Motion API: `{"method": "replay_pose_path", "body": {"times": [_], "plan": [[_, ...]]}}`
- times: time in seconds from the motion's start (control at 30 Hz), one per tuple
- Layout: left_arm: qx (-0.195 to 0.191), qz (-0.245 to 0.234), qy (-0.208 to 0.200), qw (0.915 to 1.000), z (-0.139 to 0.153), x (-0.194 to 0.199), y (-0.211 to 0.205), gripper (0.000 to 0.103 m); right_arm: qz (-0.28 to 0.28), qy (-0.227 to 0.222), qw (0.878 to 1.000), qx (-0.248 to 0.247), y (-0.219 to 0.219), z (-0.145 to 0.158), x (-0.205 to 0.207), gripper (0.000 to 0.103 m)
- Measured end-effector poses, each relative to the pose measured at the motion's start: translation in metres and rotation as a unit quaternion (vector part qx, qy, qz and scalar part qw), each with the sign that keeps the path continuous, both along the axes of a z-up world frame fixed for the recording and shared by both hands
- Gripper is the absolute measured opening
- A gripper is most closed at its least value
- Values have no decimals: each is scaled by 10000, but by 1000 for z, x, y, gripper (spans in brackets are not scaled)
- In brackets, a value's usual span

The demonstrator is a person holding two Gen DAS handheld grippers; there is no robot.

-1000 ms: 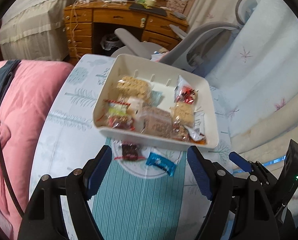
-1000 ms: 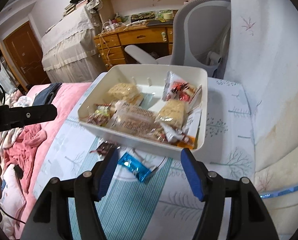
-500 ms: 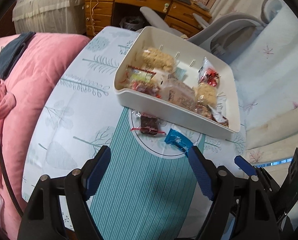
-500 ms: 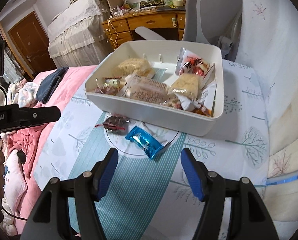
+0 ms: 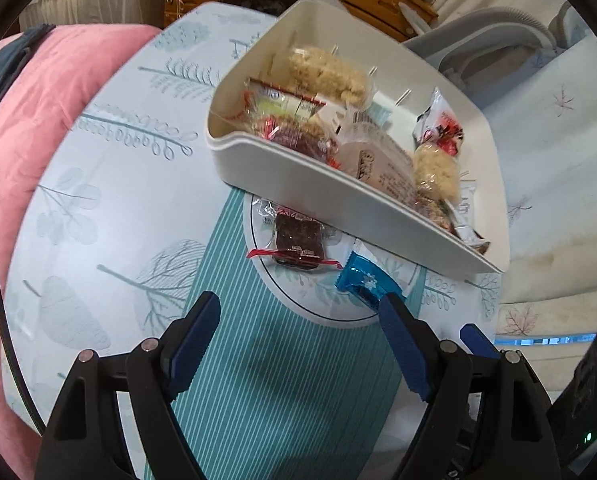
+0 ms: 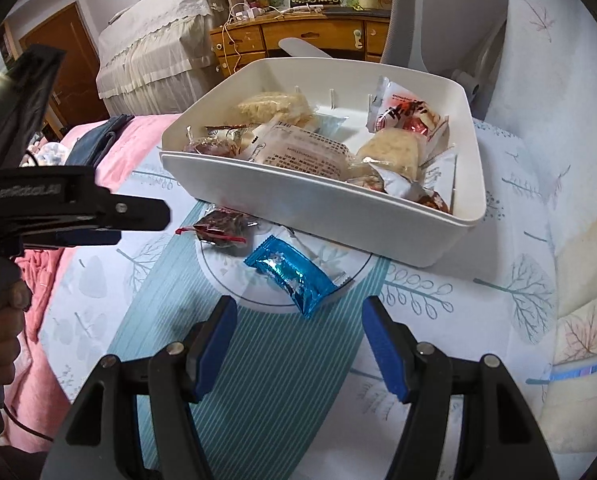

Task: Organize snacks
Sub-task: 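Withdraw both tools from the tray toward the last two snacks, then grasp the small red-labeled bag with the left tool while the right tool grasps the blue-wrapped snack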

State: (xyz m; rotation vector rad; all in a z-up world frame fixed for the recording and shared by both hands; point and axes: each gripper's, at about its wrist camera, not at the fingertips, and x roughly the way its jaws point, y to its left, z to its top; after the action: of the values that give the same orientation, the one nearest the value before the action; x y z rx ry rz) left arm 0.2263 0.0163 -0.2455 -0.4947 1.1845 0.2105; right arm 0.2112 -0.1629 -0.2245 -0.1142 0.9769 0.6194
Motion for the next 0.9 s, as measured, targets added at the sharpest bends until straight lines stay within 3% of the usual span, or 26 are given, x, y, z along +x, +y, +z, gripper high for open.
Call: {"method": "replay_pose_path", "body": {"times": [0.2,0.43,0.67,0.9], "plan": [[-286,-6,225,9993,-29,19,0,81,83,-177,9995,-255,12,-16,5,65],[-246,-14,483,9985,-54,39,-2,81,164,-305,9984,-444,20,-34,14,65],[57,-71,736,9972,-72,56,-7,80,430,-542,9952,-688,31,-51,17,65],[472,-258,718,9960,-75,71,-20,76,668,-754,9918,-790,44,-60,19,65]]}}
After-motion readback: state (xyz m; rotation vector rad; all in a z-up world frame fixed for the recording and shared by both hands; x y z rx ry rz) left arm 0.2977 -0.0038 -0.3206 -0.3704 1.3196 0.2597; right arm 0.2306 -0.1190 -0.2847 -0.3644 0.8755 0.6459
